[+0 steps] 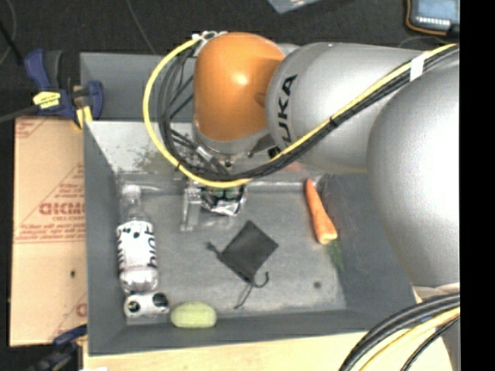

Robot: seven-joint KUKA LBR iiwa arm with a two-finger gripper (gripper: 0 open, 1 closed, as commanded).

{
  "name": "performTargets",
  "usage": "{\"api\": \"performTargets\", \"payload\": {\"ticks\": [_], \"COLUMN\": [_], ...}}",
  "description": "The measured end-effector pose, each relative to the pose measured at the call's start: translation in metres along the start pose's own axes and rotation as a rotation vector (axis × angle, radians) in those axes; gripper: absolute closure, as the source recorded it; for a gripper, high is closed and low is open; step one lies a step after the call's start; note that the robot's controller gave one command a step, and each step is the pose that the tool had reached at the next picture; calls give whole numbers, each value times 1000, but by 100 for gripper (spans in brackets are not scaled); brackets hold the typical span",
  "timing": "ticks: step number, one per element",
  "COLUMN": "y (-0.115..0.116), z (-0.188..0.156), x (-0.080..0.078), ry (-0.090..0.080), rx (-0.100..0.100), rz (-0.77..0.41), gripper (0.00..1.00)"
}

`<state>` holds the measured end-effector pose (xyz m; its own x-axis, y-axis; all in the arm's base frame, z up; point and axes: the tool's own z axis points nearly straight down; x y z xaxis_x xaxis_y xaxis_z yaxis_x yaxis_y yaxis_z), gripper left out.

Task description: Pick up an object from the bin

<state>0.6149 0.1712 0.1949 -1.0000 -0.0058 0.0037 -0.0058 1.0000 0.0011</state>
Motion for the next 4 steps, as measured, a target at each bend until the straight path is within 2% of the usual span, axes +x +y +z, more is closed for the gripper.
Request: {"api": "performTargets", "payload": {"ticks": [1,2,3,4], "y": [-1,-53,-107,-110], "z": [-5,57,58,81], "x": [-1,-15,-33,-31], "ry": [-8,-11,-9,-14], "rx": [-1,-3,0,-5], "rz": [4,40,-49,137], "gripper": [0,0,0,0]}}
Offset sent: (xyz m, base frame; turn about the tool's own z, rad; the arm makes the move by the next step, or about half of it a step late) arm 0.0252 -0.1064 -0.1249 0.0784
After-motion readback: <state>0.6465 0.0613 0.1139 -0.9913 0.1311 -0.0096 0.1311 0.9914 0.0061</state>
